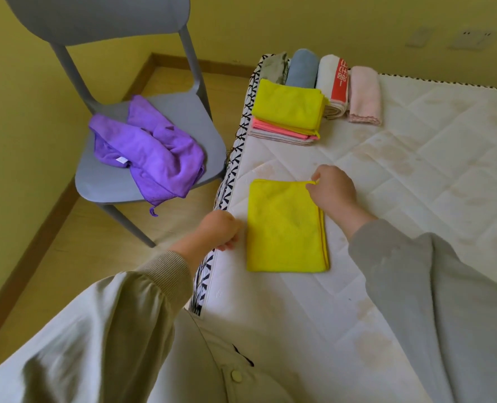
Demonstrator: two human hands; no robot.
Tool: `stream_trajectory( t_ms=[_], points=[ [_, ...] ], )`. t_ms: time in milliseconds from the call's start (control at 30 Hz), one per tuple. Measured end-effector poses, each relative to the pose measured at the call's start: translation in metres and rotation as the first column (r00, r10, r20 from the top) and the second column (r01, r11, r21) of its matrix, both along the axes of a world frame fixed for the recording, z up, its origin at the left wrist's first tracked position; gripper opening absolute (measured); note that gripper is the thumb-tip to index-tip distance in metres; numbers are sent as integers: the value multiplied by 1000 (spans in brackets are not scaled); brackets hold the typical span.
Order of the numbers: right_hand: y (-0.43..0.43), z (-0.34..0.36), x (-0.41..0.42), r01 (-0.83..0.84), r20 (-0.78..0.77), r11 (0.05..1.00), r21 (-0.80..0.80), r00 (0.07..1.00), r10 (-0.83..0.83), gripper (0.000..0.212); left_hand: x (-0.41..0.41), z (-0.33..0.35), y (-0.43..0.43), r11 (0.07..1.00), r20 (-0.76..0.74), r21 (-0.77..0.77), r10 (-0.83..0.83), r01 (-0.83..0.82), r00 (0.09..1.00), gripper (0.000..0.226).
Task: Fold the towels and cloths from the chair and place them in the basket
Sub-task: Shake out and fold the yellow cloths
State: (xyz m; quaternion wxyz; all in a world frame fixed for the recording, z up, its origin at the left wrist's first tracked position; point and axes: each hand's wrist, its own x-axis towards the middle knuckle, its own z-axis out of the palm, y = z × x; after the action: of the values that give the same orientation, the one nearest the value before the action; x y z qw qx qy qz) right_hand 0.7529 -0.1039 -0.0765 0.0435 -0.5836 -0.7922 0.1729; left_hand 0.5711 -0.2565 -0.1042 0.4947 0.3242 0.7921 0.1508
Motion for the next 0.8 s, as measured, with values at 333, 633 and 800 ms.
stream_trajectory(
  t_ms=[333,633,800],
  points=[
    [-13,-30,41,283,-179,574,-768,767,-617,27,24,-1,28,763,542,-127,588,-634,600,16],
    [-7,-28,32,124,-139,311,-942,701,-699,12,33,-5,38,755,615,-187,589,-629,524,46],
    [-6,-38,34,124,-191,338,-933,625,-757,17,31,-10,33,763,634,-190,576,-618,516,38]
  ],
)
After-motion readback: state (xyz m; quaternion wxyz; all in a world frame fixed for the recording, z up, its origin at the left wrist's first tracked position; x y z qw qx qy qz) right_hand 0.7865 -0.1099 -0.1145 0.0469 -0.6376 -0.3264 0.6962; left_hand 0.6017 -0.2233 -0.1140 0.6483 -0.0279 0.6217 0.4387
